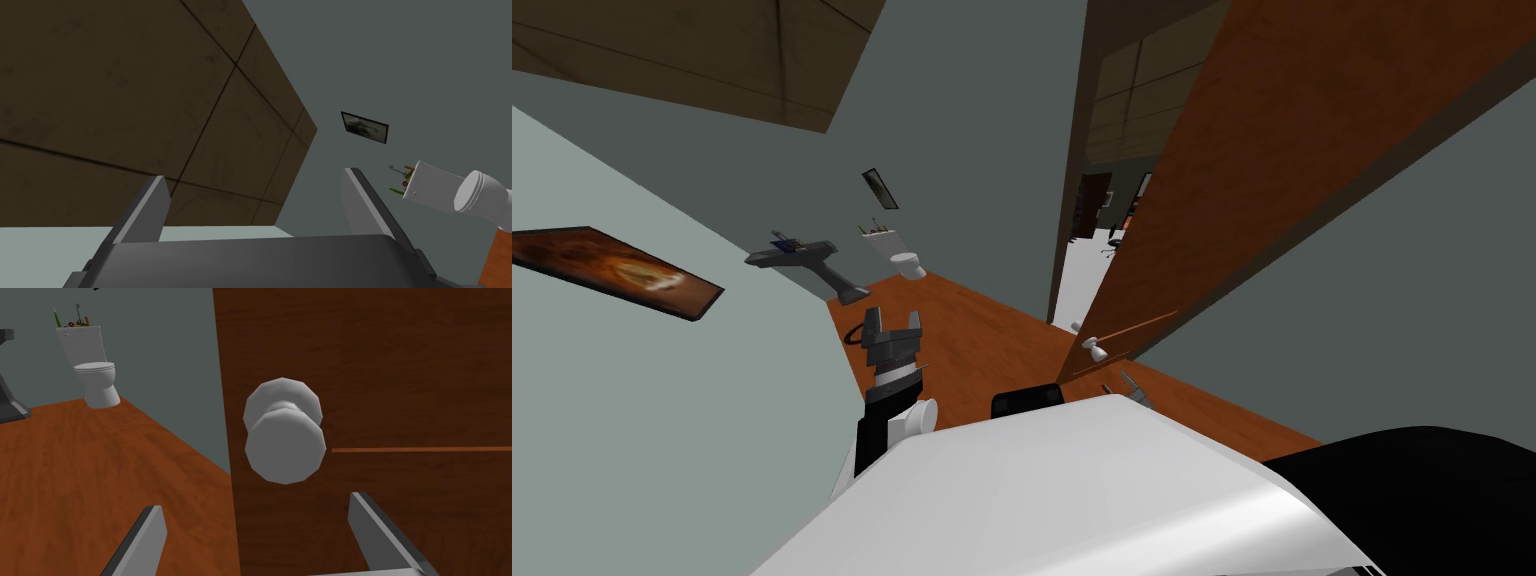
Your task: Pull the door open
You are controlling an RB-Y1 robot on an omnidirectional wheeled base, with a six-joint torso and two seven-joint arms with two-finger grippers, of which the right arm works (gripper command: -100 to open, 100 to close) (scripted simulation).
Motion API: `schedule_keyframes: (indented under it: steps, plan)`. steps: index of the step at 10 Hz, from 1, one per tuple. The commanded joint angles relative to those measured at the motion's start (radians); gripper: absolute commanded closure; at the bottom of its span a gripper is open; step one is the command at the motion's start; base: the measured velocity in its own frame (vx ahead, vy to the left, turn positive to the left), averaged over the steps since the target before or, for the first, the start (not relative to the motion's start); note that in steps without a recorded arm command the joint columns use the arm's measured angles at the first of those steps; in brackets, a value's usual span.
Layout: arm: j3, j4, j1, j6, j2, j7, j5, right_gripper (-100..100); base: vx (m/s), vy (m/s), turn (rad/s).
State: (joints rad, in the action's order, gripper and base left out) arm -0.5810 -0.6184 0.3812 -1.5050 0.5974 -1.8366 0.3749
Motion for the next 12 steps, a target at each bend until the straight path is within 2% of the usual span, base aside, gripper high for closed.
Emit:
schedule_keyframes:
  steps: [1, 5, 7, 9, 10, 12]
  plan:
    - [0.002, 0.002, 0.018, -0.017, -0.005, 0.007, 0.004, -100, 0.025, 0.031, -0.096]
    - [0.007, 0.011, 0.05, -0.051, -0.015, 0.019, 0.01, -100, -0.024, 0.016, -0.078]
    - [0.007, 0.016, 0.049, -0.054, -0.016, 0.017, 0.01, -100, -0.032, 0.001, -0.027]
    - [0.023, 0.027, 0.028, -0.032, -0.014, 0.002, 0.03, -100, 0.167, 0.04, 0.184]
    - [0.041, 0.04, 0.006, -0.009, -0.012, -0.015, 0.05, -100, 0.197, 0.096, 0.283]
    - [0.057, 0.051, -0.016, 0.013, -0.011, -0.03, 0.069, -100, 0.075, 0.03, 0.164]
